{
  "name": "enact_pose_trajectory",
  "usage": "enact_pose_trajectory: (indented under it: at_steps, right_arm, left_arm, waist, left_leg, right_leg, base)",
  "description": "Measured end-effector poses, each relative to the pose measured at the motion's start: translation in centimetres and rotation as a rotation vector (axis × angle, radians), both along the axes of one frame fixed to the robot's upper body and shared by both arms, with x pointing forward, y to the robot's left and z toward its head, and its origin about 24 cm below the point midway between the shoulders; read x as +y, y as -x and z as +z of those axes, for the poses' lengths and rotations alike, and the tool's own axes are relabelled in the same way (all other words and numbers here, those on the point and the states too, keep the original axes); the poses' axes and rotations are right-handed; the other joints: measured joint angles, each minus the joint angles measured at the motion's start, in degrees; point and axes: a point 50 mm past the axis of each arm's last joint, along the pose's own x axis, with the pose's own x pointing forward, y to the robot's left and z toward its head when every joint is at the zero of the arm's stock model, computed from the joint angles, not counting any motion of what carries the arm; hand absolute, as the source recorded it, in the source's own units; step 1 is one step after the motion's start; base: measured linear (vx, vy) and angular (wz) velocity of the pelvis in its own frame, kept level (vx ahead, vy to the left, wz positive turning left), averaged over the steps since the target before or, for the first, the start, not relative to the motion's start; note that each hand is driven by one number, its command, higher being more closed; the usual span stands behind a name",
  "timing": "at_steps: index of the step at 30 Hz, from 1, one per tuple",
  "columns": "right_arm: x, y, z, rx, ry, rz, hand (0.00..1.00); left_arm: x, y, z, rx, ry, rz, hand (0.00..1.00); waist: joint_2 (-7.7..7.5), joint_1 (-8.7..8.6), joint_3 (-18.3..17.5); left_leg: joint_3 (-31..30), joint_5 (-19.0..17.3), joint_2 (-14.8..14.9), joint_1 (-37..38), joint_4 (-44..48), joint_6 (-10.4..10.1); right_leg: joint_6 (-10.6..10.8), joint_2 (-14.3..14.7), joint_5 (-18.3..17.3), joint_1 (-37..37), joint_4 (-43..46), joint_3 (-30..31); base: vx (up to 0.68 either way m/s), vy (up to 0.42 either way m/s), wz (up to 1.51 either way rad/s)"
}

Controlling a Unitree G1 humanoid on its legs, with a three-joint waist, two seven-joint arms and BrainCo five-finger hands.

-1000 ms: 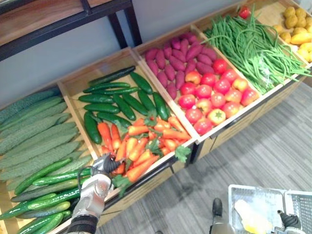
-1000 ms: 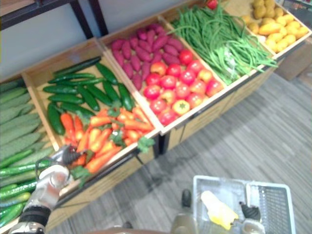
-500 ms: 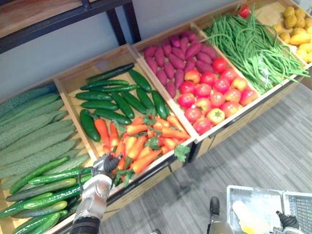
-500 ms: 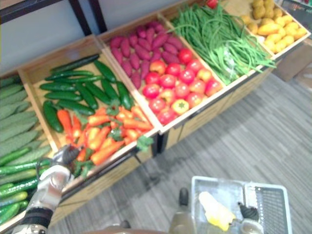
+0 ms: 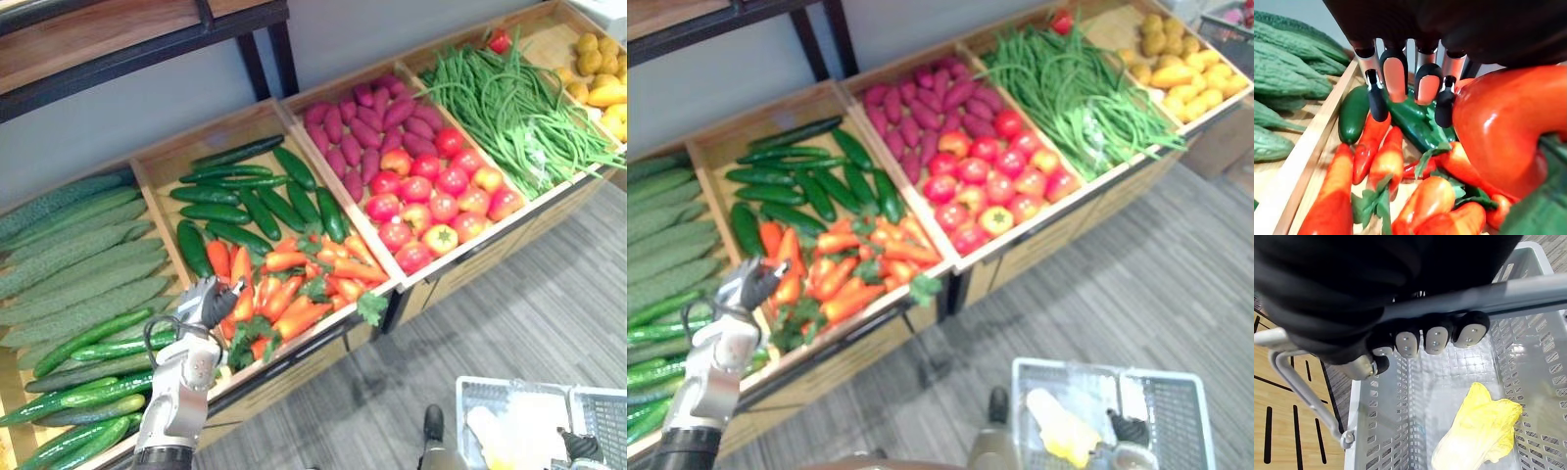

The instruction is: Pick vegetable in the basket

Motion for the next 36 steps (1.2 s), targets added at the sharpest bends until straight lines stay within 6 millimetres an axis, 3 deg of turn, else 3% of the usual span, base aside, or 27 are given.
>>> enact_pose_trajectory:
  at_steps: [13, 26, 36]
  right_arm:
    - [1.1, 1.8, -1.3, 0.052, -0.061, -0.016, 1.0]
    - [1.8, 2.7, -1.8, 0.089, -0.07, -0.002, 1.0]
    - [1.5, 1.5, -1.3, 0.066, -0.027, 0.008, 1.0]
  left_arm:
    - [-1.2, 0.5, 2.7, -0.11, -0.031, -0.065, 1.0]
    - [-0.2, 1.7, 0.4, -0.089, 0.037, 0.058, 1.0]
    - [-1.1, 1.8, -0.4, -0.133, 0.189, 0.092, 1.0]
  waist:
    - [-0.97, 1.66, -3.34]
    - [-2.99, 1.2, -6.15]
    - [-2.33, -0.25, -6.57]
  left_leg:
    - [-0.47, 0.1, 0.5, -0.08, 0.18, -0.06]
    - [-0.39, 0.06, 0.0, 1.07, -0.29, -0.03]
    - [-0.29, 0.04, -0.16, 1.31, -0.42, -0.04]
  right_leg:
    - [0.0, 0.64, 0.0, -0.06, 0.2, 0.41]
    - [-0.64, 0.5, 1.85, 2.02, -2.99, 0.37]
    - [-0.54, 0.36, 1.92, 2.04, -2.99, 0.53]
  base:
    - [-0.02, -0.038, 0.0]
    - [-0.01, -0.014, -0.01]
    - [-0.01, -0.024, -0.01]
